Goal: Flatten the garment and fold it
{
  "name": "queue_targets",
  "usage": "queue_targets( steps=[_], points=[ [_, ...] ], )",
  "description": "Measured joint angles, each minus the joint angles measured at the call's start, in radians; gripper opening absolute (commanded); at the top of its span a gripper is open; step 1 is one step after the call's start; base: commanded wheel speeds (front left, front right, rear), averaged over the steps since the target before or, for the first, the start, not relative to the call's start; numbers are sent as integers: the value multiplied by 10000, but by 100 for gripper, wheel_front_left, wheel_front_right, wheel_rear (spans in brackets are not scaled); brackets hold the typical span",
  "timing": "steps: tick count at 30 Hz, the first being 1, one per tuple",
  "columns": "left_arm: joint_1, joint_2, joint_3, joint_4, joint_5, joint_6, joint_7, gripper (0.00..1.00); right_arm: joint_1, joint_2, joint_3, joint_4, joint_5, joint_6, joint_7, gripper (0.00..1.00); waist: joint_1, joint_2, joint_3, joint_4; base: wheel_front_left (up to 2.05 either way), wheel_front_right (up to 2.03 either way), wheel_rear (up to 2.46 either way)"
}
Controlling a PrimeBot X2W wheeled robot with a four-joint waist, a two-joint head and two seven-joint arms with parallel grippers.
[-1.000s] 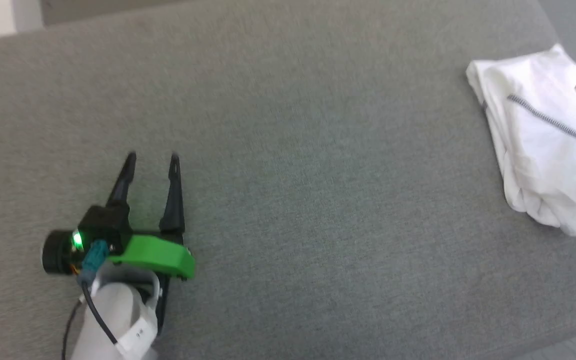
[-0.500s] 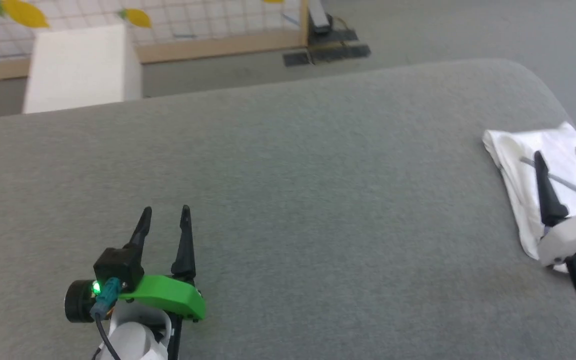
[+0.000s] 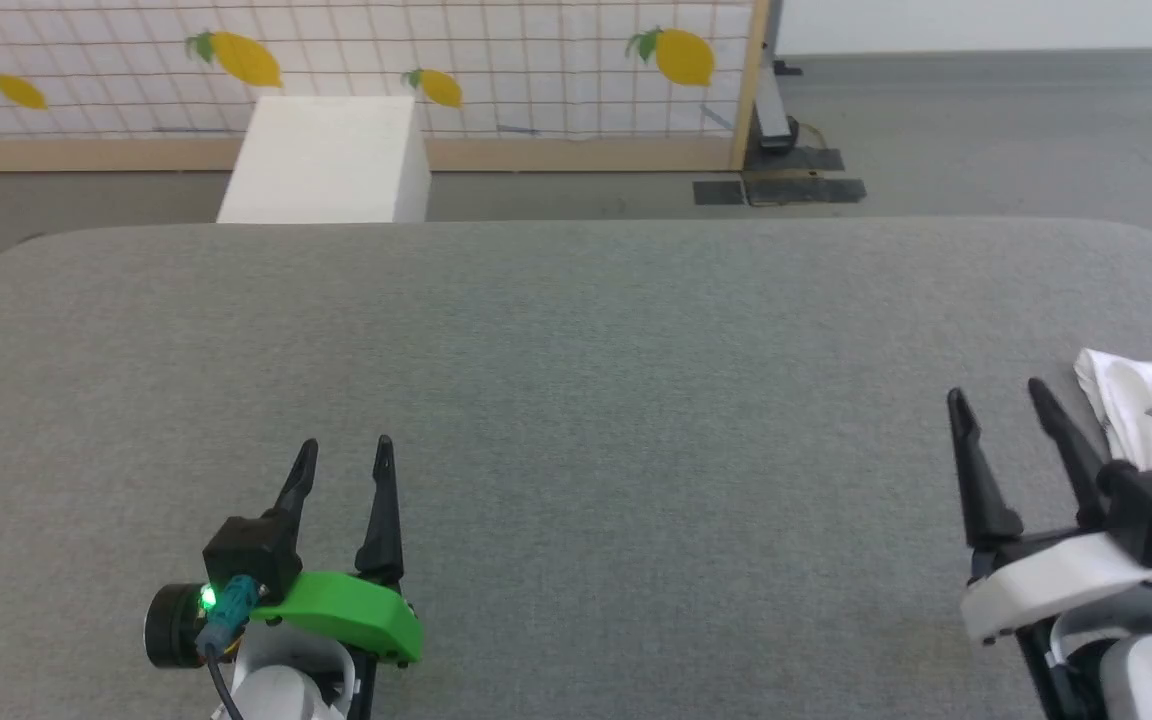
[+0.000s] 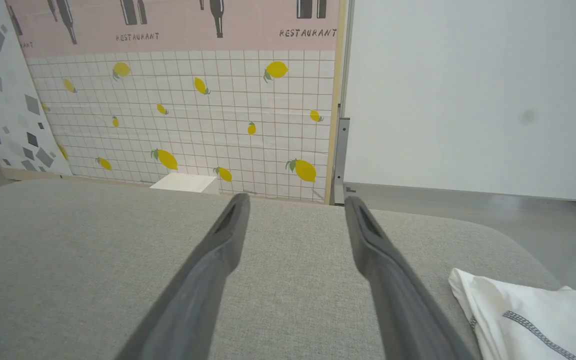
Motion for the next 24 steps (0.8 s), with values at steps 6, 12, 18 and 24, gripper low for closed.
queue_targets(
  steps=[6, 12, 18, 24],
  points=[
    [189, -40, -102, -8, -2, 0, 0, 100, 696, 631, -115, -297, -249, -2, -71, 100, 0, 0, -139, 388, 0, 0, 0],
    [288, -61, -100, -10, -153, 2, 0, 100, 890, 765, -232, -355, -268, -2, -69, 100, 0, 0, -122, 412, 0, 0, 0],
    [322, -67, -104, -8, -167, 4, 21, 0, 895, 809, -228, -343, -265, -2, -67, 0, 0, 0, -99, 382, 0, 0, 0],
    [322, -67, -109, -8, -167, 4, 31, 0, 895, 809, -230, -341, -265, 0, -65, 0, 0, 0, -99, 381, 0, 0, 0]
  ],
)
